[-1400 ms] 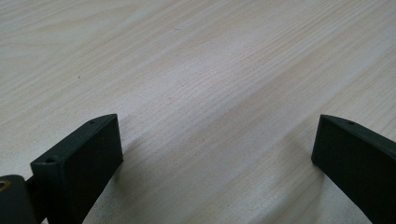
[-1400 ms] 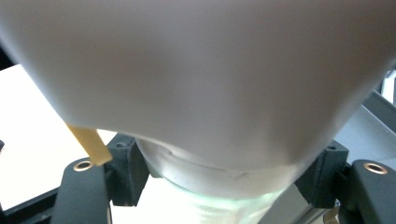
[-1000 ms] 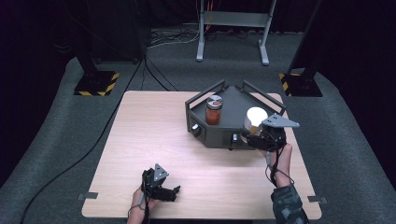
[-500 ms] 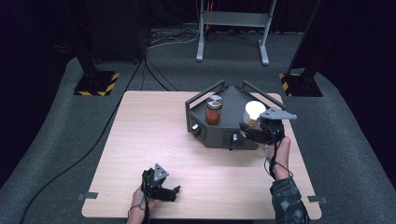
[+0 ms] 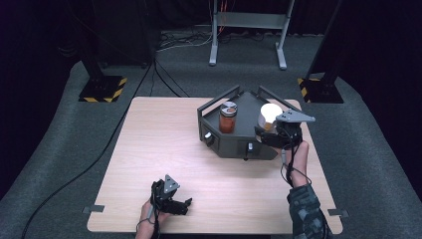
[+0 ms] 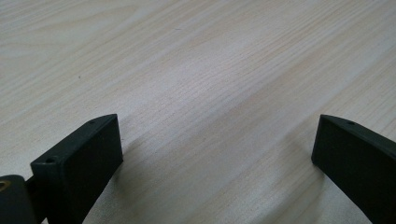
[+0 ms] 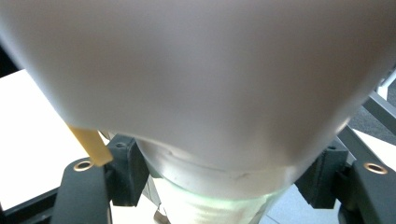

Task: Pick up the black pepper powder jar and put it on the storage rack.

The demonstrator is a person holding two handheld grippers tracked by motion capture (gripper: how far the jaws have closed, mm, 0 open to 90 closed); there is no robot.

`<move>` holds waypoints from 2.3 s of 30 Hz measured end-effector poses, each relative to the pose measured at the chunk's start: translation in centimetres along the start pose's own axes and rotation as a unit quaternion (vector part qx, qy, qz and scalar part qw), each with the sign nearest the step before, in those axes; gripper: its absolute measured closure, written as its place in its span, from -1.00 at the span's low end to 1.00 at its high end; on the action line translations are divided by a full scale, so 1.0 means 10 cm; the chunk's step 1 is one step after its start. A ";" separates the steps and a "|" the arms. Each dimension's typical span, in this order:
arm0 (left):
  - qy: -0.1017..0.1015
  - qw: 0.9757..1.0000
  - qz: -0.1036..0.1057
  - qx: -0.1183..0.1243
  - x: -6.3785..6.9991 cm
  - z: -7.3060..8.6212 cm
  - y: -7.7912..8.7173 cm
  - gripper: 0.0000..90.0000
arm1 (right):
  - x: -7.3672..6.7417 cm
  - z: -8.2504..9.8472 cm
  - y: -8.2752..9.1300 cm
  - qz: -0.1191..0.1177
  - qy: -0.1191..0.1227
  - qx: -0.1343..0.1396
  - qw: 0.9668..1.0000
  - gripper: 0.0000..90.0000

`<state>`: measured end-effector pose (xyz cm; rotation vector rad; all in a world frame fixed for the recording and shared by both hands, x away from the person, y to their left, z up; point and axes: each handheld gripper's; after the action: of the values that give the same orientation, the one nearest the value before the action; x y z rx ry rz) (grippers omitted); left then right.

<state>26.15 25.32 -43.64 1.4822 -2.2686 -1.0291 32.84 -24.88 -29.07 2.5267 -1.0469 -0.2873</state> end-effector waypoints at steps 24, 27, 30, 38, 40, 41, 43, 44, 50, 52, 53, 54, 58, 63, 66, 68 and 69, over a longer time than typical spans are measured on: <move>0.000 1.000 0.000 0.000 0.00 0.00 0.00 -0.96 | 0.12 -0.21 -0.32 -0.014 -0.014 -0.010 1.000 -0.34; 0.000 1.000 0.000 0.000 0.00 0.00 0.00 -0.96 | 0.14 -0.23 -0.39 -0.015 -0.016 -0.015 1.000 -0.34; 0.000 1.000 0.000 0.000 0.00 0.00 0.00 -0.96 | 0.17 -0.25 -0.46 -0.017 -0.021 -0.020 0.999 -0.34; 0.000 1.000 0.001 0.000 0.00 0.00 0.00 -0.96 | 0.24 -0.28 -0.59 -0.019 -0.032 -0.027 0.999 -0.34; 0.000 1.000 0.001 0.000 0.00 0.00 0.00 -0.96 | 0.25 -0.27 -0.62 -0.021 -0.034 -0.029 0.999 -0.34; 0.000 1.000 0.001 0.000 0.00 0.00 0.00 -0.96 | 0.25 -0.27 -0.63 -0.021 -0.036 -0.031 0.999 -0.34; 0.000 1.000 0.001 0.000 0.00 0.00 0.00 -0.96 | 0.25 -0.26 -0.65 -0.020 -0.036 -0.032 0.999 -0.34; 0.000 1.000 0.001 0.000 0.00 0.00 0.00 -0.96 | 0.26 -0.26 -0.66 -0.020 -0.037 -0.033 0.999 -0.34; 0.000 1.000 0.000 0.000 0.00 0.00 0.00 -0.96 | 0.26 -0.24 -0.71 -0.021 -0.038 -0.035 0.998 -0.34; 0.000 1.000 0.000 0.000 0.00 0.00 0.00 -0.96 | 0.26 -0.23 -0.72 -0.022 -0.037 -0.038 0.998 -0.34; 0.000 1.000 0.000 0.000 0.00 0.00 0.00 -0.96 | 0.26 -0.22 -0.73 -0.022 -0.035 -0.038 0.998 -0.34; 0.000 1.000 0.000 0.000 0.00 0.00 0.00 -0.96 | 0.26 -0.21 -0.74 -0.022 -0.035 -0.038 0.998 -0.34; 0.000 1.000 0.000 0.000 0.00 0.00 0.00 -0.96 | 0.26 -0.20 -0.77 -0.022 -0.033 -0.038 0.998 -0.34; 0.000 1.000 0.000 0.001 0.00 0.00 0.00 -0.96 | 0.25 -0.16 -0.78 -0.023 -0.031 -0.031 0.999 -0.34; 0.000 1.000 0.000 0.001 0.00 0.00 0.00 -0.96 | 0.28 -0.13 -0.78 -0.029 -0.036 -0.025 0.999 -0.34; -0.001 1.000 0.000 0.001 0.00 0.00 0.00 -0.96 | 0.28 -0.11 -0.78 -0.029 -0.036 -0.021 0.999 -0.34; -0.001 1.000 0.000 0.001 0.00 0.00 0.00 -0.96 | 0.27 -0.11 -0.78 -0.029 -0.036 -0.020 0.999 -0.34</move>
<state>26.10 25.32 -43.64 1.4831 -2.2712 -1.0291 40.03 -21.53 -31.55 2.5311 -0.9864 -0.4140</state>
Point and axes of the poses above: each handheld gripper's, and its own axes: y roughly backward along the jaws, z roughly out of its underside, x roughly to its right, and after that the axes turned 14 degrees about -z, right-handed
